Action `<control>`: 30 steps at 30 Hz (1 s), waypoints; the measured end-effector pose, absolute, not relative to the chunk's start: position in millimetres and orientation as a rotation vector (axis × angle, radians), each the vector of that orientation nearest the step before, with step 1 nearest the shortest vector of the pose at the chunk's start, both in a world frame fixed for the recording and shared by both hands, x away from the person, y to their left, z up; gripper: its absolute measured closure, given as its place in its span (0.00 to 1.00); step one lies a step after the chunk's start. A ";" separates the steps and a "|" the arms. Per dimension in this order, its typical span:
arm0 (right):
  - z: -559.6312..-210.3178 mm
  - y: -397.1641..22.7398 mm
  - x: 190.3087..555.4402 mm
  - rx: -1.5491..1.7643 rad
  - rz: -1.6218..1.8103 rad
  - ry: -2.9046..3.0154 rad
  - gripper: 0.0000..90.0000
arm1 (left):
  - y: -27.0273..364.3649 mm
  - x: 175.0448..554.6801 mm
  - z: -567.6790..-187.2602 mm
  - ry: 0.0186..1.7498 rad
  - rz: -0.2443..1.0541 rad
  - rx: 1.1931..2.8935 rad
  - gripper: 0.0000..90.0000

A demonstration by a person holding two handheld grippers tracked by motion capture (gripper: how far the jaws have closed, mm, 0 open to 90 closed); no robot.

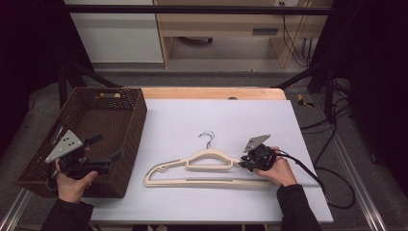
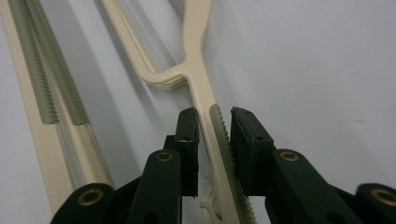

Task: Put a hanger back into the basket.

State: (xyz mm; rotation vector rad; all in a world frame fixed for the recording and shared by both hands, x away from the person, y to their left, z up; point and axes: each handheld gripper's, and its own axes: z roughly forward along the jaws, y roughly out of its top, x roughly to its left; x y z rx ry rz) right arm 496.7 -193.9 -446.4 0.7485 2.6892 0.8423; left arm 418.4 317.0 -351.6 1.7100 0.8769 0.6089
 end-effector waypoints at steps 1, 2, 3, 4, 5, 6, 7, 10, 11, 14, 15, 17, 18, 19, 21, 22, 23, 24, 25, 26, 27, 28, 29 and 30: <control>-445.9 -194.4 496.5 0.742 0.847 2.696 0.83 | 316.5 418.3 -351.5 0.876 0.608 1.712 0.05; -445.2 -195.1 496.0 0.722 0.854 2.707 0.85 | 316.5 418.3 -351.5 0.876 0.608 1.712 0.05; -444.3 -195.1 495.0 0.725 0.846 2.702 0.87 | 314.7 418.1 -351.4 0.875 0.606 1.715 0.05; -444.3 -195.1 495.0 0.725 0.846 2.702 0.87 | 314.7 418.1 -351.4 0.875 0.606 1.715 0.05; -443.4 -196.0 494.9 0.709 0.860 2.712 0.88 | 313.4 417.9 -351.3 0.872 0.603 1.719 0.05; -441.4 -196.0 493.7 0.759 0.861 2.685 0.88 | 311.9 417.7 -351.1 0.868 0.602 1.725 0.05; -439.8 -197.6 494.1 0.758 0.861 2.672 0.88 | 309.9 417.3 -350.9 0.863 0.600 1.727 0.05; -434.3 -201.5 490.7 0.747 0.908 2.666 0.88 | 303.3 416.2 -349.9 0.850 0.599 1.741 0.05; -432.6 -202.2 489.8 0.748 0.925 2.658 0.88 | 300.9 415.8 -349.7 0.844 0.597 1.745 0.05; -427.7 -203.1 487.1 0.721 0.920 2.641 0.88 | 293.1 414.6 -348.6 0.833 0.588 1.756 0.06; -424.9 -200.6 484.3 0.722 0.922 2.624 0.88 | 289.9 414.5 -348.1 0.831 0.583 1.761 0.06; -421.0 -198.3 481.0 0.712 0.912 2.610 0.88 | 281.6 414.5 -347.0 0.828 0.572 1.770 0.07; -421.0 -198.3 481.0 0.712 0.912 2.610 0.88 | 276.6 414.9 -346.6 0.821 0.561 1.777 0.07; -416.6 -197.3 477.8 0.701 0.923 2.593 0.88 | 271.0 415.8 -346.2 0.815 0.554 1.790 0.07; -413.0 -196.9 474.5 0.684 0.930 2.583 0.88 | 258.5 418.9 -345.3 0.803 0.538 1.814 0.07; -411.3 -197.1 473.3 0.670 0.925 2.580 0.88 | 252.1 420.8 -344.9 0.796 0.526 1.825 0.07; -411.3 -197.1 473.3 0.670 0.925 2.580 0.88 | 245.6 422.8 -344.4 0.789 0.513 1.834 0.07; -409.3 -197.1 471.1 0.652 0.930 2.577 0.88 | 239.0 424.8 -343.9 0.783 0.506 1.847 0.08; -408.5 -196.5 469.9 0.658 0.928 2.575 0.88 | 232.1 426.7 -343.7 0.776 0.501 1.854 0.08; -408.5 -196.5 469.9 0.658 0.928 2.575 0.88 | 226.1 428.9 -343.4 0.769 0.499 1.865 0.08; -407.7 -196.3 468.8 0.643 0.926 2.576 0.88 | 213.7 434.6 -344.5 0.769 0.476 1.869 0.08; -407.7 -196.3 468.8 0.643 0.926 2.576 0.88 | 213.7 434.6 -344.5 0.769 0.476 1.869 0.08; -407.2 -194.9 467.5 0.660 0.929 2.572 0.88 | 208.1 437.8 -345.3 0.769 0.467 1.877 0.08; -407.0 -195.0 467.3 0.651 0.931 2.573 0.88 | 202.7 440.6 -346.2 0.765 0.460 1.887 0.09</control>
